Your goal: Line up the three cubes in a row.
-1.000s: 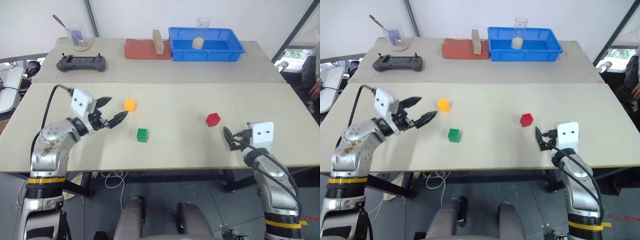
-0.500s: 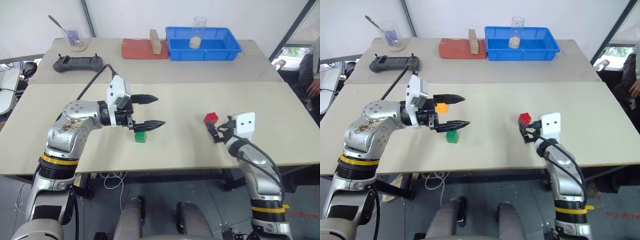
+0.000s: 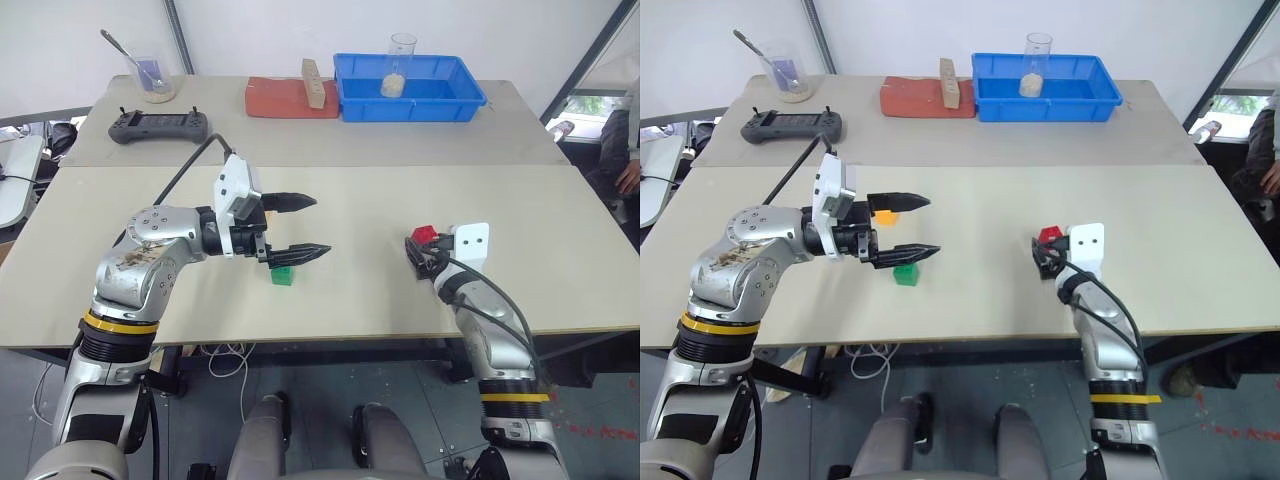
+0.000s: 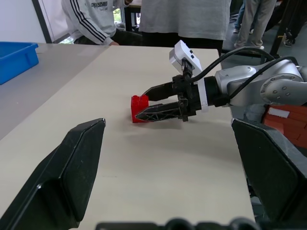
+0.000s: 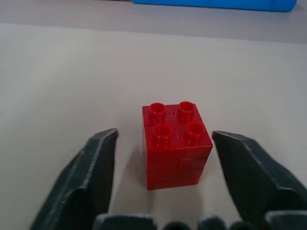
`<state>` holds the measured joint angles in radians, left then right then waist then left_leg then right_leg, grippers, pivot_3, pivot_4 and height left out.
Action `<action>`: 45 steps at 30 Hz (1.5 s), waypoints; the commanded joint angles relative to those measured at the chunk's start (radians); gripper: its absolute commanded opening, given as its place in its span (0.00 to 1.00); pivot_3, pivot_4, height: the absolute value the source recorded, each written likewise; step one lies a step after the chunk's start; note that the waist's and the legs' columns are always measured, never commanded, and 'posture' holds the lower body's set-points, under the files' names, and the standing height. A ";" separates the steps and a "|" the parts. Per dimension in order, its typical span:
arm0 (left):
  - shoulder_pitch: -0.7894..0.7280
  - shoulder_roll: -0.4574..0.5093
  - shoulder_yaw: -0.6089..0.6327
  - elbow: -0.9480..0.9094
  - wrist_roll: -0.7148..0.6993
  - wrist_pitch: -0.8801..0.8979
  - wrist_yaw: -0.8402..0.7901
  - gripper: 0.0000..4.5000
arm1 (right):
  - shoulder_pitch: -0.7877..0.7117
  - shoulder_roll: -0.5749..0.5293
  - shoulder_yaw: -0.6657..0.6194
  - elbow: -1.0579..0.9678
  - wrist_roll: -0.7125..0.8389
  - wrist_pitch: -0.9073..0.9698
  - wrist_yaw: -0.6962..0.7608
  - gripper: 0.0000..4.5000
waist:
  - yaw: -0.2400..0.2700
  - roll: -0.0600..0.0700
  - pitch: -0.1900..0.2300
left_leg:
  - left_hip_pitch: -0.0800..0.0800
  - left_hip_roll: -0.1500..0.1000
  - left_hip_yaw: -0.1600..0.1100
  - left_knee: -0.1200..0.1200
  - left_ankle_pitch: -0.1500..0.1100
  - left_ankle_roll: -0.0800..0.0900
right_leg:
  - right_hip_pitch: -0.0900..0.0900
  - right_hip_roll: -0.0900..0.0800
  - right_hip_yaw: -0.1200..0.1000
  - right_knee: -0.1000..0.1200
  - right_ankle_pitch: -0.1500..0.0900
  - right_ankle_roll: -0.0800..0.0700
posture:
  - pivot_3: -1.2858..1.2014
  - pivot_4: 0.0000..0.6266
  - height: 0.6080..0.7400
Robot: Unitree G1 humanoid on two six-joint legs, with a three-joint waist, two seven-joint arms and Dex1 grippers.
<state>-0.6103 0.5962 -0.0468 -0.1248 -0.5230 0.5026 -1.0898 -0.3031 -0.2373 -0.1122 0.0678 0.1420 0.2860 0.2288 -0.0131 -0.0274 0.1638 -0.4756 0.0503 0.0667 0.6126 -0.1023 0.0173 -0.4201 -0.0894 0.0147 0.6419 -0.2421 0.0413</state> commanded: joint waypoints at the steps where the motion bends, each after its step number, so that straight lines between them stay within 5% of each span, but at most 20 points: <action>1: 0.008 0.006 0.019 -0.044 -0.016 -0.003 0.001 1.00 | -0.013 -0.013 -0.008 0.000 0.002 -0.046 0.015 0.42 | 0.000 0.000 0.000 | 0.000 0.000 0.000 0.000 0.000 0.000 | 0.000 0.000 0.000 0.000 0.000 0.000 | 0.52 0.24 1.00; 3: 0.016 0.005 0.020 -0.051 -0.018 0.000 0.004 1.00 | -0.013 -0.012 -0.012 0.002 0.005 -0.049 0.020 0.31 | 0.000 0.000 0.000 | 0.000 0.000 0.000 0.000 0.000 0.000 | 0.000 0.000 0.000 0.000 0.000 0.000 | 0.52 0.24 1.00; 8: 0.043 0.018 0.029 -0.056 -0.017 -0.005 -0.002 1.00 | -0.027 -0.053 0.011 -0.043 0.032 -0.019 0.113 0.31 | 0.000 0.000 0.000 | 0.000 0.000 0.000 0.000 0.000 0.000 | 0.000 0.000 0.000 0.000 0.000 0.000 | 0.52 0.24 1.00; 14: 0.136 0.071 0.064 -0.053 -0.003 -0.075 -0.047 1.00 | -0.136 -0.241 0.126 -0.098 0.190 0.067 0.584 0.31 | -0.008 0.000 0.000 | 0.000 0.001 0.000 0.000 0.000 0.000 | -0.001 0.000 0.001 0.000 0.000 0.000 | 0.52 0.24 1.00; 21: 0.337 0.060 0.112 -0.176 -0.018 -0.105 0.023 1.00 | -0.296 -0.309 0.284 0.180 0.157 -0.084 1.001 0.31 | 0.002 0.000 0.000 | 0.001 0.001 0.000 0.000 0.000 0.000 | 0.000 0.000 0.000 0.000 -0.001 -0.001 | 0.52 0.24 1.00; 28: 0.580 0.086 0.193 -0.380 -0.077 -0.054 0.094 1.00 | -0.475 -0.281 0.312 0.556 0.077 -0.305 1.160 0.31 | -0.002 0.000 0.000 | 0.000 0.001 0.001 0.000 -0.003 -0.005 | -0.001 -0.002 0.000 0.000 0.000 -0.001 | 0.52 0.24 1.00; 38: 0.658 0.078 0.205 -0.433 -0.076 -0.059 0.162 1.00 | -0.575 -0.242 0.317 0.830 -0.003 -0.478 1.250 0.31 | -0.001 0.001 0.001 | 0.001 0.001 0.001 -0.001 -0.004 -0.006 | -0.001 -0.001 -0.002 0.000 -0.001 -0.002 | 0.52 0.24 1.00; 40: 0.669 0.076 0.206 -0.446 -0.082 -0.054 0.174 1.00 | -0.579 -0.234 0.319 0.872 -0.021 -0.516 1.246 0.54 | -0.002 0.001 0.001 | 0.001 0.001 0.001 -0.001 -0.004 -0.006 | -0.001 -0.001 -0.002 0.000 -0.001 -0.002 | 0.52 0.24 1.00; 45: 0.685 0.073 0.205 -0.461 -0.092 -0.044 0.196 1.00 | -0.616 -0.238 0.296 0.941 -0.045 -0.546 1.240 0.92 | -0.002 0.001 0.001 | 0.001 0.001 0.001 -0.001 -0.004 -0.007 | -0.001 -0.001 -0.002 0.001 -0.001 -0.002 | 0.52 0.24 1.00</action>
<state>0.0761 0.6718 0.1496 -0.5516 -0.5930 0.4614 -0.9020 -0.8808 -0.4621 0.2170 1.0096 0.0958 -0.2362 1.4647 -0.0152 -0.0266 0.1644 -0.4747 0.0513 0.0681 0.6120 -0.1067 0.0101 -0.4212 -0.0910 0.0133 0.6425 -0.2429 0.0389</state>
